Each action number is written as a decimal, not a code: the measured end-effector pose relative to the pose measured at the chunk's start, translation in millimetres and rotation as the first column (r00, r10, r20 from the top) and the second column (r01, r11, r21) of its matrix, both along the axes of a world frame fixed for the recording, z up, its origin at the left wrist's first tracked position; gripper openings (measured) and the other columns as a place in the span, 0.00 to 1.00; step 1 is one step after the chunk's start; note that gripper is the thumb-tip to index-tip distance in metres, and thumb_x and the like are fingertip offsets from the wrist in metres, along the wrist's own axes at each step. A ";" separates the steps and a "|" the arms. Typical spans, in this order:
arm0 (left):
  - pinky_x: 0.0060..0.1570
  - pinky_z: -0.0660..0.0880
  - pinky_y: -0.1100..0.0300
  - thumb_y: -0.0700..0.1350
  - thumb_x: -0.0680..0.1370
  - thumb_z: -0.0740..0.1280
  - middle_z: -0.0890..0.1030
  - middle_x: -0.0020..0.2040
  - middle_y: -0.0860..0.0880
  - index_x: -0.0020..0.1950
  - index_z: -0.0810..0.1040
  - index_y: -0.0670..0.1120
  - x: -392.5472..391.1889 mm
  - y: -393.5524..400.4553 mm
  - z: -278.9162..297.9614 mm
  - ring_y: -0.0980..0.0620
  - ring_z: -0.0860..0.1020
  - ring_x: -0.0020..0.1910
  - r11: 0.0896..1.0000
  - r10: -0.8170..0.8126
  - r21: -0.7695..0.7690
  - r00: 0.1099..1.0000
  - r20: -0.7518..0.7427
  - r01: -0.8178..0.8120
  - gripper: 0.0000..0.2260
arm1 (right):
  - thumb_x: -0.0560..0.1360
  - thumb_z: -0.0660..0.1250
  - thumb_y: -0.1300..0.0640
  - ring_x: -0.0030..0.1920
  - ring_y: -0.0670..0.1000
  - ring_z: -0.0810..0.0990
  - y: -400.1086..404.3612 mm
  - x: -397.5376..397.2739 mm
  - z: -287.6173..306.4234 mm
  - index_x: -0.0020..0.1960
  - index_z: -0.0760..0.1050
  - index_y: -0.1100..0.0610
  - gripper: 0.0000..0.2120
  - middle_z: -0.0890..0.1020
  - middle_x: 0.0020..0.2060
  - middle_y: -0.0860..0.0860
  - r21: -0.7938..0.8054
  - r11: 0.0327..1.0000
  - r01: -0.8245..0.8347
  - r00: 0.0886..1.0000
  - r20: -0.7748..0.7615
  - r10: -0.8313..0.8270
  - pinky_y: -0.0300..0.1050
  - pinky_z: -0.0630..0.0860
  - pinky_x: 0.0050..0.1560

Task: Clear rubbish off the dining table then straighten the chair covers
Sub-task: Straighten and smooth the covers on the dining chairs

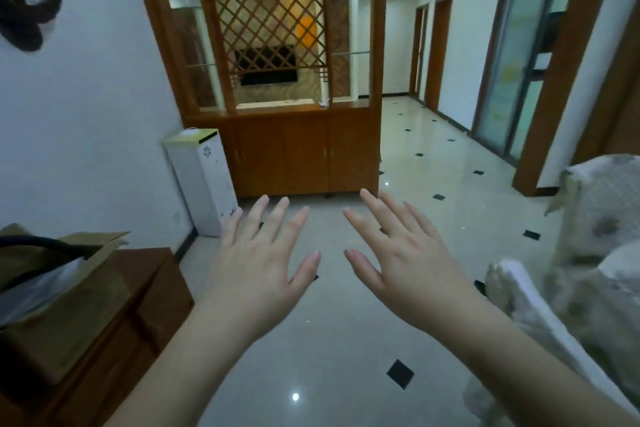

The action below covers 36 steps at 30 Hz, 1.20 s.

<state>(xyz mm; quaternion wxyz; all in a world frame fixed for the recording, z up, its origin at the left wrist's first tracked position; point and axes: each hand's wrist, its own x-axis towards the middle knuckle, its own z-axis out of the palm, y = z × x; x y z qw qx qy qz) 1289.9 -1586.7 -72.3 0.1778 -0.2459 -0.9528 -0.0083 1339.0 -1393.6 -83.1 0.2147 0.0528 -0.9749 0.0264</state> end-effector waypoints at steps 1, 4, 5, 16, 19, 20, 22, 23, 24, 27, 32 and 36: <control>0.74 0.34 0.50 0.68 0.73 0.32 0.43 0.79 0.56 0.77 0.40 0.60 -17.9 15.9 0.7 0.54 0.37 0.77 1.000 -0.018 -0.002 1.000 0.003 0.018 0.33 | 0.79 0.41 0.37 0.77 0.51 0.50 13.3 -14.5 -0.7 0.76 0.56 0.47 0.29 0.56 0.77 0.51 -0.011 1.000 0.021 1.000 0.002 -0.021 0.47 0.41 0.73; 0.73 0.32 0.50 0.67 0.75 0.35 0.44 0.79 0.56 0.77 0.41 0.60 -69.9 59.5 6.6 0.55 0.36 0.76 0.998 -0.057 0.005 0.998 0.006 0.057 0.31 | 0.79 0.41 0.37 0.77 0.52 0.53 50.2 -58.8 2.3 0.75 0.60 0.48 0.30 0.59 0.76 0.51 -0.024 0.997 0.076 0.997 0.003 -0.076 0.47 0.43 0.73; 0.73 0.32 0.50 0.67 0.75 0.35 0.44 0.79 0.56 0.77 0.41 0.60 -86.0 72.2 7.8 0.55 0.36 0.76 0.998 -0.069 0.012 0.998 0.003 0.069 0.31 | 0.79 0.41 0.37 0.77 0.52 0.53 62.2 -74.8 3.0 0.75 0.61 0.48 0.29 0.59 0.76 0.51 -0.017 0.996 0.088 0.996 0.012 -0.088 0.48 0.44 0.73; 0.71 0.34 0.54 0.68 0.71 0.30 0.42 0.79 0.57 0.76 0.41 0.62 -262.4 159.1 -11.8 0.54 0.39 0.77 0.986 -0.158 0.053 0.986 0.047 0.156 0.33 | 0.78 0.45 0.38 0.69 0.53 0.70 139.4 -237.8 -5.9 0.71 0.68 0.48 0.27 0.69 0.71 0.51 -0.031 0.981 0.189 0.979 0.085 -0.186 0.49 0.61 0.68; 0.72 0.36 0.53 0.68 0.72 0.32 0.45 0.79 0.58 0.76 0.41 0.62 -316.3 174.7 -18.5 0.54 0.42 0.77 0.979 -0.191 0.082 0.981 0.042 0.187 0.32 | 0.77 0.41 0.37 0.71 0.51 0.68 150.9 -285.8 -6.9 0.73 0.64 0.47 0.31 0.67 0.73 0.49 -0.028 0.978 0.205 0.974 0.104 -0.201 0.45 0.54 0.68; 0.72 0.37 0.53 0.68 0.74 0.33 0.46 0.79 0.58 0.76 0.41 0.62 -340.5 179.4 -22.1 0.54 0.43 0.77 0.976 -0.201 0.093 0.979 0.044 0.196 0.31 | 0.76 0.39 0.36 0.72 0.50 0.66 154.9 -307.5 -8.6 0.74 0.62 0.47 0.32 0.66 0.73 0.49 -0.023 0.978 0.206 0.974 0.101 -0.203 0.44 0.52 0.68; 0.72 0.39 0.54 0.67 0.78 0.40 0.49 0.79 0.58 0.77 0.44 0.61 -386.4 189.2 -24.4 0.54 0.46 0.77 0.970 -0.223 0.110 0.974 0.048 0.217 0.28 | 0.74 0.35 0.36 0.74 0.50 0.62 161.6 -345.7 -6.0 0.75 0.59 0.45 0.34 0.62 0.75 0.48 -0.016 0.976 0.219 0.970 0.110 -0.216 0.43 0.48 0.68; 0.72 0.40 0.54 0.67 0.79 0.42 0.51 0.79 0.58 0.77 0.46 0.61 -408.1 195.1 -22.9 0.54 0.47 0.77 0.966 -0.236 0.119 0.971 0.044 0.229 0.28 | 0.73 0.32 0.36 0.75 0.49 0.59 165.7 -363.8 -3.2 0.76 0.56 0.45 0.36 0.59 0.76 0.47 -0.008 0.974 0.224 0.968 0.118 -0.222 0.42 0.46 0.68; 0.72 0.42 0.54 0.66 0.79 0.43 0.52 0.79 0.57 0.77 0.47 0.61 -427.9 201.3 -21.6 0.53 0.49 0.77 0.962 -0.250 0.122 0.967 0.041 0.244 0.27 | 0.71 0.30 0.36 0.75 0.48 0.57 170.7 -379.6 -1.3 0.76 0.54 0.44 0.37 0.58 0.77 0.47 -0.003 0.973 0.232 0.965 0.127 -0.230 0.41 0.44 0.68; 0.72 0.44 0.54 0.65 0.79 0.44 0.53 0.78 0.57 0.77 0.51 0.60 -483.0 231.6 -17.1 0.54 0.49 0.77 0.944 -0.319 0.101 0.947 0.030 0.315 0.27 | 0.69 0.28 0.37 0.76 0.49 0.56 192.0 -418.9 3.4 0.77 0.53 0.45 0.40 0.56 0.77 0.47 -0.018 0.957 0.290 0.948 0.141 -0.284 0.44 0.48 0.72; 0.73 0.42 0.54 0.66 0.79 0.43 0.50 0.79 0.57 0.77 0.52 0.59 -544.3 306.6 -19.4 0.55 0.46 0.77 0.900 -0.435 0.074 0.896 0.091 0.430 0.27 | 0.69 0.28 0.36 0.75 0.50 0.58 246.2 -466.5 1.3 0.77 0.54 0.45 0.40 0.57 0.77 0.47 -0.039 0.906 0.421 0.900 0.142 -0.412 0.47 0.52 0.74; 0.74 0.47 0.49 0.65 0.79 0.43 0.44 0.79 0.57 0.77 0.45 0.60 -580.8 373.4 -27.2 0.54 0.45 0.78 0.868 -0.497 0.078 0.855 0.147 0.491 0.27 | 0.73 0.31 0.37 0.76 0.50 0.57 307.8 -496.0 -9.5 0.77 0.54 0.44 0.36 0.56 0.77 0.47 -0.020 0.853 0.521 0.845 0.156 -0.512 0.44 0.49 0.72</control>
